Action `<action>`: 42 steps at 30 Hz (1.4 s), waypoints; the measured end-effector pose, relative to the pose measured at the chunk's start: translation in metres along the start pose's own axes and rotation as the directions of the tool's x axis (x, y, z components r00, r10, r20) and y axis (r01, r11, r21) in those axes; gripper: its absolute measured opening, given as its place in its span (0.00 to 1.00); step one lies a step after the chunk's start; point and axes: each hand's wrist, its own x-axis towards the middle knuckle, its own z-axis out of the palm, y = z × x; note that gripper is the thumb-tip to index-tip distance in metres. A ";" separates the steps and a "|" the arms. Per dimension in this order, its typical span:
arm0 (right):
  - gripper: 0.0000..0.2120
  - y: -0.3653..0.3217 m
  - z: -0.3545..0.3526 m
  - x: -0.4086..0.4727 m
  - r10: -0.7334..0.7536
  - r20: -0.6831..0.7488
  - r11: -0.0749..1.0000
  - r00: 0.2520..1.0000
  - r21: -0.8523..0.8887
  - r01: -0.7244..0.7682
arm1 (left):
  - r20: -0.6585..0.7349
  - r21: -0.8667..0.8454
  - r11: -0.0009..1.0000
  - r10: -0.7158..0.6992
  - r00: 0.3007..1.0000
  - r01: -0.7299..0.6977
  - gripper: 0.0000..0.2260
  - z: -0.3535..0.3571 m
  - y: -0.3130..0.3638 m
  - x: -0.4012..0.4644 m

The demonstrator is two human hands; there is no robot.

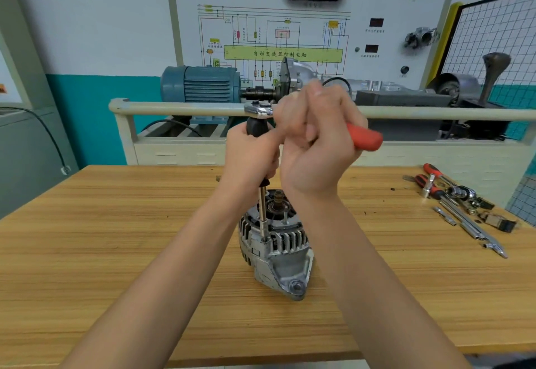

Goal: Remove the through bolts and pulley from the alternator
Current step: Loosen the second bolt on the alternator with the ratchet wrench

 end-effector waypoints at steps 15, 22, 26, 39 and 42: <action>0.23 -0.005 -0.013 0.014 0.236 -0.055 0.934 0.970 0.288 -0.211 | 0.181 -0.036 0.995 -0.090 0.979 0.098 0.19 -0.003 0.004 0.003; 0.18 -0.001 0.002 -0.007 -0.100 0.029 0.989 0.995 -0.103 0.103 | -0.063 0.078 0.994 0.078 0.995 -0.073 0.20 0.007 0.000 -0.003; 0.23 -0.007 -0.010 0.014 0.166 0.038 0.966 0.985 0.196 -0.170 | 0.147 -0.058 0.998 -0.029 0.989 0.038 0.18 -0.006 0.003 0.000; 0.23 -0.005 -0.018 0.013 0.162 -0.031 0.960 0.986 0.236 -0.150 | 0.139 0.009 0.996 -0.084 0.987 0.084 0.20 0.002 0.002 0.002; 0.17 0.001 -0.001 -0.003 -0.116 0.009 0.989 0.993 -0.093 0.116 | -0.066 0.109 0.994 0.023 0.998 -0.015 0.16 0.011 -0.001 0.000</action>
